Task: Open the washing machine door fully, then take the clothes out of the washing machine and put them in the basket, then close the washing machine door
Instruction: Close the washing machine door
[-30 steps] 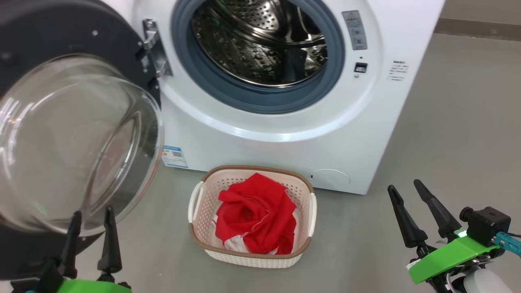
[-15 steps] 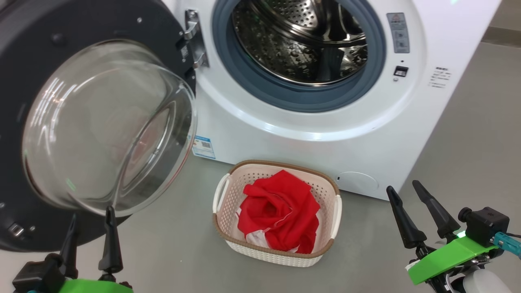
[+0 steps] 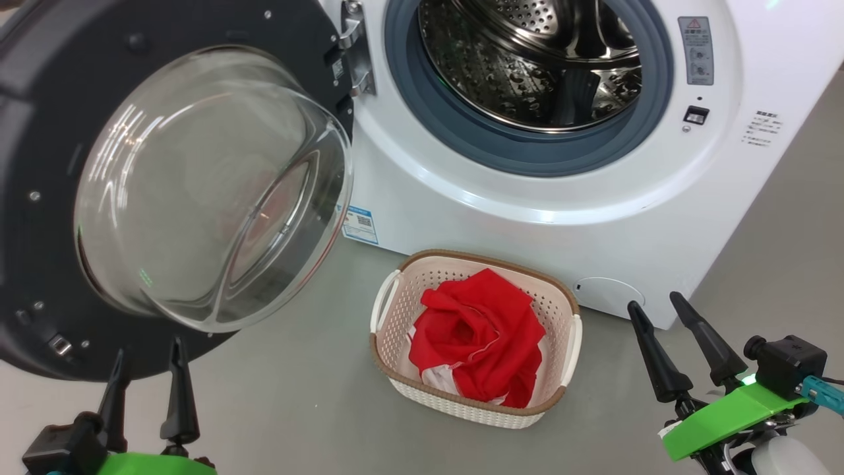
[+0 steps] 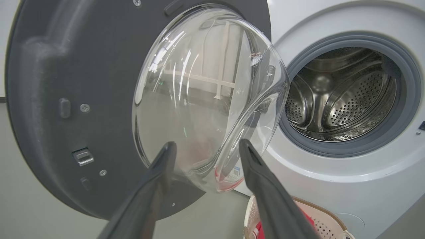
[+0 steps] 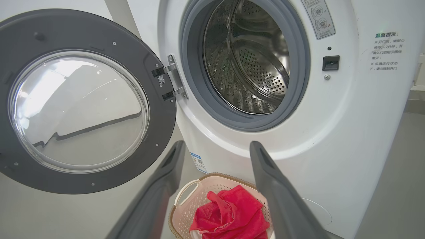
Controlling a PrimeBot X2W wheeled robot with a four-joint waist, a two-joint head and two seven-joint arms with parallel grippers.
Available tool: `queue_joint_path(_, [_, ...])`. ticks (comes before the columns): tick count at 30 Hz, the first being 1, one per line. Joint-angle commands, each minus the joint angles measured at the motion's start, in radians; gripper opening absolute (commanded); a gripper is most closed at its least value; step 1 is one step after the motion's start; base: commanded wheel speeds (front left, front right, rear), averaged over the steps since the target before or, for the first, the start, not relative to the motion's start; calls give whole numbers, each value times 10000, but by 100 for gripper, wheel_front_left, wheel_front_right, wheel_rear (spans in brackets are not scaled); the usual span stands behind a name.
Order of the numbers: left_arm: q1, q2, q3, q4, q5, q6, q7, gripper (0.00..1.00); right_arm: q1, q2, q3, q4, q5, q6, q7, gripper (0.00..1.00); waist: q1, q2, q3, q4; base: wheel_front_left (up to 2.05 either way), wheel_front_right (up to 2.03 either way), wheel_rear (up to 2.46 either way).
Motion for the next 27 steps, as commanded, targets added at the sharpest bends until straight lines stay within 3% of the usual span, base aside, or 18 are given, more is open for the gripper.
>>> queue_joint_path(1, [-365,184,382,-168,78,86,-97,100,-64,-154,148,-223,40,16,-49,100,0,0,8,61,0,0,0])
queue_joint_path(27, [-379,361,405,-359,147,183,-71,100,-73,-163,187,-216,65,16,-49,100,0,0,6,328,0,0,0])
